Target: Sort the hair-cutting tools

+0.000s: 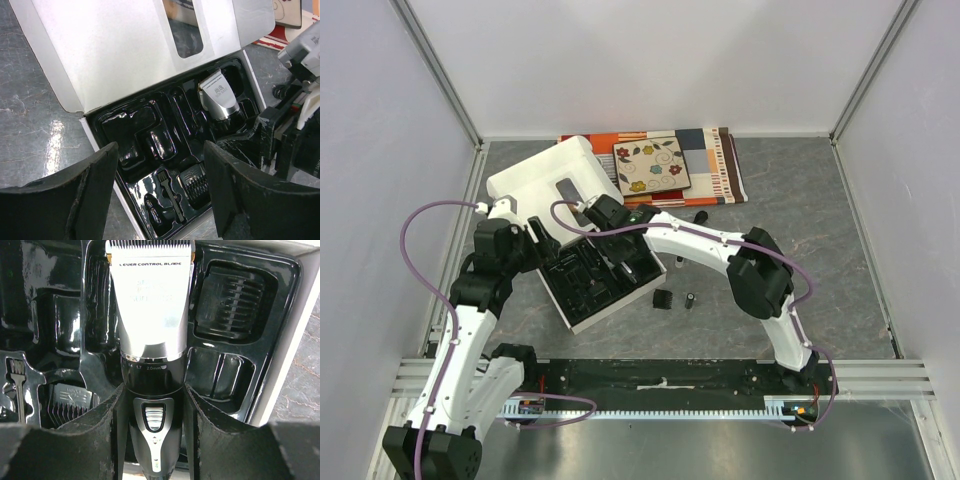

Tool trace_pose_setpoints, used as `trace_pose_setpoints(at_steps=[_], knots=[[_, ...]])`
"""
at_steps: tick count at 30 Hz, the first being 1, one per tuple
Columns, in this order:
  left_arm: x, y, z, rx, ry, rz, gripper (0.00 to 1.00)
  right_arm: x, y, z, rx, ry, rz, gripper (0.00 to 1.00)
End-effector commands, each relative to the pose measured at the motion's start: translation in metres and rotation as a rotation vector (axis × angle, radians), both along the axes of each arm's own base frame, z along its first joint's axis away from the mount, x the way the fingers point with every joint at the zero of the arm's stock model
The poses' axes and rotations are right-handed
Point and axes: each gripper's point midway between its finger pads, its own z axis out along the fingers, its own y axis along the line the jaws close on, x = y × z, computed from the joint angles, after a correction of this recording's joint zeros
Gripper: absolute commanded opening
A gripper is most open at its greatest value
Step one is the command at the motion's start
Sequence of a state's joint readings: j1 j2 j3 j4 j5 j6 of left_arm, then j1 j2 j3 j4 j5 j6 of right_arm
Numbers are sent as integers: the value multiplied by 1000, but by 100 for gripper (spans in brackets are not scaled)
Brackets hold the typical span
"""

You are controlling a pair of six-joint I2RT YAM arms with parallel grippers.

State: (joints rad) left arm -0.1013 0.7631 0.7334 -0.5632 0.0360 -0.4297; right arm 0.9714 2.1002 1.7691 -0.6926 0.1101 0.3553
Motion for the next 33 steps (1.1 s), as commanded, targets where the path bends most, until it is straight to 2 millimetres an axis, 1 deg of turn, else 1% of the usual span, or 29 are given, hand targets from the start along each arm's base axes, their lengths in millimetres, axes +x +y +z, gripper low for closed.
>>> trace_pose_setpoints(at_steps=[1, 8, 11, 16, 20, 24, 27, 29, 30, 31, 33], knots=[[2, -4, 7, -28, -31, 0, 76, 17, 27, 28, 112, -65, -30, 39], [2, -5, 8, -29, -34, -3, 75, 20, 29, 16, 111, -52, -70, 42], [2, -6, 7, -31, -30, -7, 75, 20, 30, 13, 113, -47, -81, 44], [2, -7, 7, -29, -29, -9, 75, 20, 32, 13, 123, -42, -85, 51], [2, -6, 8, -31, -30, -7, 75, 20, 32, 14, 125, -42, -88, 59], [2, -7, 7, -29, -26, -9, 76, 20, 30, 17, 128, -44, -92, 62], [2, -7, 6, -29, -25, -9, 75, 19, 31, 22, 139, -47, -89, 64], [2, -7, 6, -31, -24, -11, 75, 18, 30, 33, 153, -58, -89, 64], [2, -7, 6, -31, -24, -9, 75, 19, 28, 37, 157, -66, -92, 64], [2, -7, 5, -29, -23, -10, 75, 18, 26, 46, 166, -78, -95, 64], [2, -7, 5, -30, -21, -11, 75, 17, 22, 54, 173, -91, -100, 65]])
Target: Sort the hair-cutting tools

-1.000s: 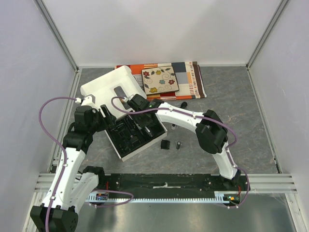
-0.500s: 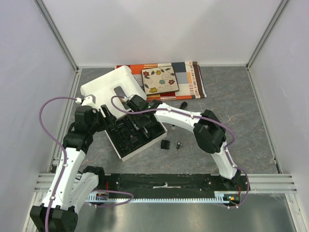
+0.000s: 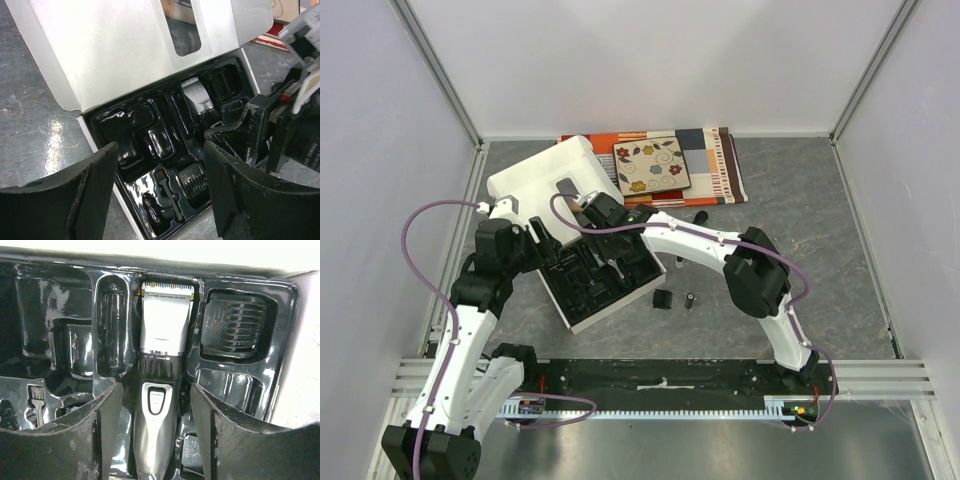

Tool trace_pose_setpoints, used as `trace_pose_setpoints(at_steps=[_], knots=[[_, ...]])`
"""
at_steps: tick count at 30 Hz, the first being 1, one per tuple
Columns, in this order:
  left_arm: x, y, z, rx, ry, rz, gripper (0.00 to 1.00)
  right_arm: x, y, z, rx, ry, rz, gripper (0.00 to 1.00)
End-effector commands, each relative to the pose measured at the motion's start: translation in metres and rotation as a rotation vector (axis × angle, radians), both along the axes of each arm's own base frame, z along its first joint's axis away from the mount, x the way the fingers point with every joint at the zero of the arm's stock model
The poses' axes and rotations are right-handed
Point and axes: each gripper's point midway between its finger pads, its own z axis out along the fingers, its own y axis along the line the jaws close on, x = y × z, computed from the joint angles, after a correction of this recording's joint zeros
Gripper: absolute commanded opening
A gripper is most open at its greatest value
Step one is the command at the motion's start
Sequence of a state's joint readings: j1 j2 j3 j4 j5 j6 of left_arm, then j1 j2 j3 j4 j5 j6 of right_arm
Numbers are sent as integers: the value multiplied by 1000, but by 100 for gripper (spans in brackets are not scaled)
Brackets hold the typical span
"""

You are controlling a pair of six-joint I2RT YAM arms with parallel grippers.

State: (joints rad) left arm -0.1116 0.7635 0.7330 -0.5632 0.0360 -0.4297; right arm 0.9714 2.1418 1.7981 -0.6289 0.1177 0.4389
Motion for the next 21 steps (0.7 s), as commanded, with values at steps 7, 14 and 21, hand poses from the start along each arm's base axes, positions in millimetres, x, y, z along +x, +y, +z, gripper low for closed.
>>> trace_pose_setpoints(at_steps=[7, 14, 21], knots=[[3, -4, 7, -28, -27, 0, 75, -3, -20, 74, 85, -121, -56, 56], [3, -3, 6, -23, -26, 7, 73, -13, -19, 57, 60, -87, -33, 9], [3, -3, 6, -25, -27, 7, 72, -21, -13, 26, 35, -48, -21, 0]])
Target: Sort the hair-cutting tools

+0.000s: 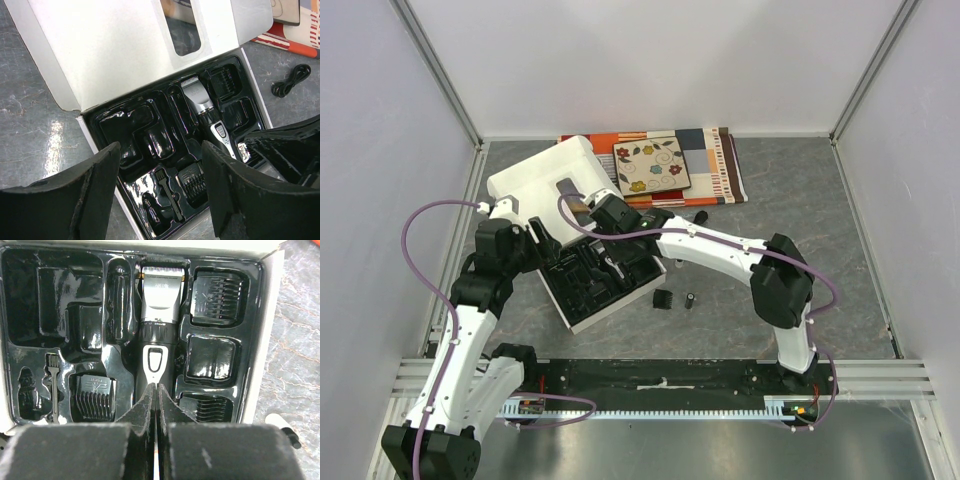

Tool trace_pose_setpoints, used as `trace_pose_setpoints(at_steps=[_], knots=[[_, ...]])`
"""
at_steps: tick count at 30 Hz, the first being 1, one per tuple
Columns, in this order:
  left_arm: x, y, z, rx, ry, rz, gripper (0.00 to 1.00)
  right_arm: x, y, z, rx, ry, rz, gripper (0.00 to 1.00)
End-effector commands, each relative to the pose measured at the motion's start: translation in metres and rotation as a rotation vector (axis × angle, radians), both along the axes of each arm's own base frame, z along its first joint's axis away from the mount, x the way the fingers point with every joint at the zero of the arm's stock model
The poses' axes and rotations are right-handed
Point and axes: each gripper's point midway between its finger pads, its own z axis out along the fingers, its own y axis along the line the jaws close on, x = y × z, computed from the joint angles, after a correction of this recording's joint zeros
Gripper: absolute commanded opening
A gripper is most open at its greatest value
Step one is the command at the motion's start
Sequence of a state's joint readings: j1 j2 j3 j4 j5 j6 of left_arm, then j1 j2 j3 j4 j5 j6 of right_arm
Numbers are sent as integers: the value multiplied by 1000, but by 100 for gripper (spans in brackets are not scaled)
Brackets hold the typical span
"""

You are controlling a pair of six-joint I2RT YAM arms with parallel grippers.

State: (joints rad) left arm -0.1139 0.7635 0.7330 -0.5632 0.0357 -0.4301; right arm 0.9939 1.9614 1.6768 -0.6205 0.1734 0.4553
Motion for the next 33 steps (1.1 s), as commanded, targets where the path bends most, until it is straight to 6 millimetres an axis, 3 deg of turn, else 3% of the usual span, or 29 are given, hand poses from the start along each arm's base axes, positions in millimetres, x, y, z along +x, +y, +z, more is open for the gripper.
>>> trace_pose_setpoints(at_steps=[1, 6, 12, 17, 22, 23, 27, 29, 30, 32, 33], knots=[[3, -3, 6, -25, -26, 9, 72, -6, 5, -25, -10, 30, -1, 0], [3, -3, 6, -27, -27, 6, 72, -12, 7, -52, -29, 71, 4, 0], [3, -3, 7, -27, -28, 4, 72, -14, 7, -60, -45, 77, 9, 0], [3, -3, 7, -28, -28, 5, 72, -12, 13, -33, -5, 38, 12, 5], [2, -4, 7, -29, -30, 4, 72, -16, 11, 18, 44, -36, 11, 25], [2, -4, 8, -29, -33, 3, 72, -17, 5, 32, 50, -57, 0, 29], [2, -4, 9, -31, -37, 2, 72, -27, -22, 46, 38, -75, -32, 46], [2, -4, 10, -30, -42, 1, 72, -33, -38, 56, 46, -83, -57, 49], [2, -4, 10, -30, -42, 1, 72, -37, -50, 47, 13, -79, -74, 51], [1, -4, 10, -31, -43, 0, 72, -45, -68, 53, 14, -79, -109, 53], [1, -4, 11, -31, -46, -2, 72, -49, -82, 41, -22, -73, -131, 54]])
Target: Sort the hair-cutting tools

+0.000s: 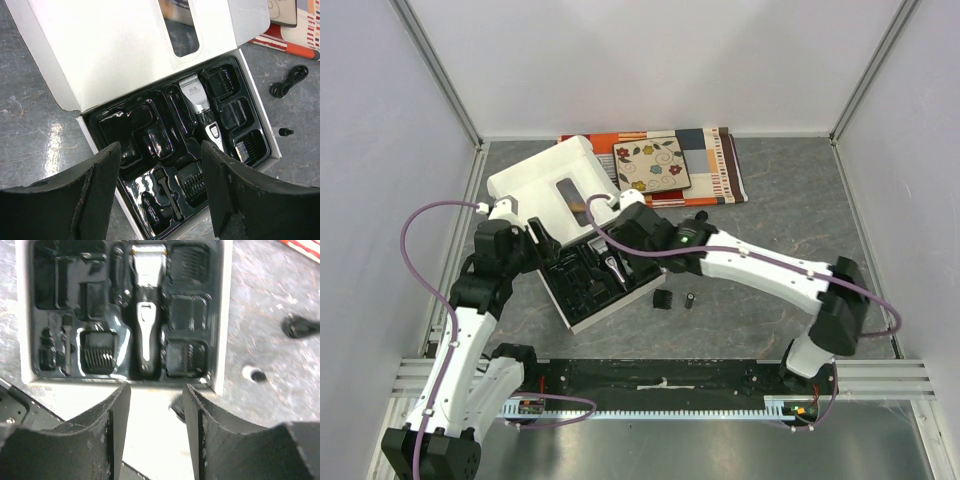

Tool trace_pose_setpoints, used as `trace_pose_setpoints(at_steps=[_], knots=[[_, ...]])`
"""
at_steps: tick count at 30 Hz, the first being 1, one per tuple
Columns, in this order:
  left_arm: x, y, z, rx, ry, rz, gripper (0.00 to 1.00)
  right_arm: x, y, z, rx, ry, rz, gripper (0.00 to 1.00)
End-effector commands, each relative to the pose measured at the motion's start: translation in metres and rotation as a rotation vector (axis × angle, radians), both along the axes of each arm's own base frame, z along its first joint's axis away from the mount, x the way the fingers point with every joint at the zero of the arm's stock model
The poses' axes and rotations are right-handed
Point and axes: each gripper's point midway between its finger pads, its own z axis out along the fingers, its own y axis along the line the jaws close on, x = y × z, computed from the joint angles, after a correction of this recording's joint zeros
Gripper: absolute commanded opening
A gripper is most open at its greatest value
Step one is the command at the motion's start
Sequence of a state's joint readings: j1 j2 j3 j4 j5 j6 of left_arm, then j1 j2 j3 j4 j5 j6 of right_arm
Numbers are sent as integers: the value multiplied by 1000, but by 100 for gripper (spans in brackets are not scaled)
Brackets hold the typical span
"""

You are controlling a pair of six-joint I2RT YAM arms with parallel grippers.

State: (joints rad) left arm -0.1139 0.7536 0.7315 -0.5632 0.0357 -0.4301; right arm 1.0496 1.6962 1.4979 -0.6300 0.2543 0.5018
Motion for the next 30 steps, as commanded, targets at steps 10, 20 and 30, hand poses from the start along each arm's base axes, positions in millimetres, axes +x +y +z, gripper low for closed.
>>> trace_pose_setpoints(at_steps=[10, 20, 30], knots=[[2, -5, 9, -33, -38, -2, 72, -51, -123, -40, -81, 47, -245, 57], [2, -6, 8, -35, -33, -9, 72, -62, -146, -67, -95, 72, -305, 58], [1, -8, 8, -39, -34, -19, 72, -57, -137, -85, -111, 79, -315, 56]])
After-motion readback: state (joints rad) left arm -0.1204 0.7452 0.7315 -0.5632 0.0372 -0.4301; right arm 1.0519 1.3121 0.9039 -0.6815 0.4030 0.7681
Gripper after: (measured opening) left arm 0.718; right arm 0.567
